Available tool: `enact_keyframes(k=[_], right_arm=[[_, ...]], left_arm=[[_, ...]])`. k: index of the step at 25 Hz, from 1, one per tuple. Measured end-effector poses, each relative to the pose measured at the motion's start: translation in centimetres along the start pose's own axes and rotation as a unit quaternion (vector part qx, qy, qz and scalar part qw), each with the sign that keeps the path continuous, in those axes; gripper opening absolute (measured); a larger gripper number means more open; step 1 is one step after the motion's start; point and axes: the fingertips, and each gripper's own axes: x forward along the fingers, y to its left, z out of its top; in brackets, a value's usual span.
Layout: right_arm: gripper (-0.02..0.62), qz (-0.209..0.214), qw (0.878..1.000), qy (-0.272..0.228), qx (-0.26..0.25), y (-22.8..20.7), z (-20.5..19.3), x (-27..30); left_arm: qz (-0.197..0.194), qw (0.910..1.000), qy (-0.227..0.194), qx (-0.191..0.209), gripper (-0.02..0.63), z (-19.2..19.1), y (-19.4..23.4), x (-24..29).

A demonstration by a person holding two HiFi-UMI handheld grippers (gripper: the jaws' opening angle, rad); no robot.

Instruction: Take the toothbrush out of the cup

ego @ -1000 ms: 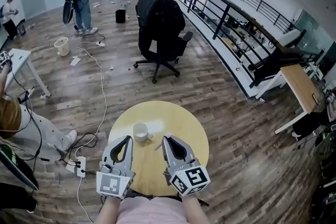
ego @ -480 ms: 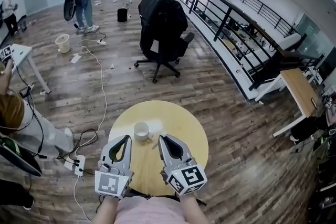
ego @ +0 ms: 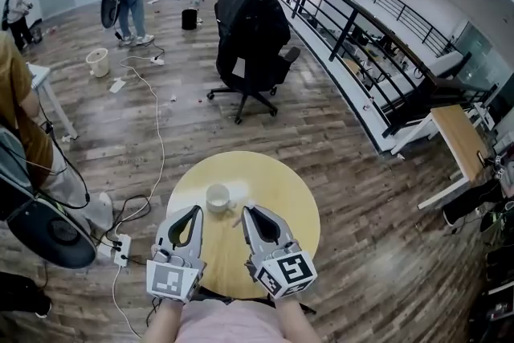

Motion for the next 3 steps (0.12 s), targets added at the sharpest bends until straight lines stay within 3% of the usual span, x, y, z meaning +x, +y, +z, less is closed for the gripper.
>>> enact_keyframes(k=[3], right_arm=[[0.02, 0.0, 1.0, 0.002, -0.001, -0.1, 0.02, 0.04]], left_arm=[[-0.001, 1.0, 0.0, -0.002, -0.003, -0.01, -0.08, 0.11]])
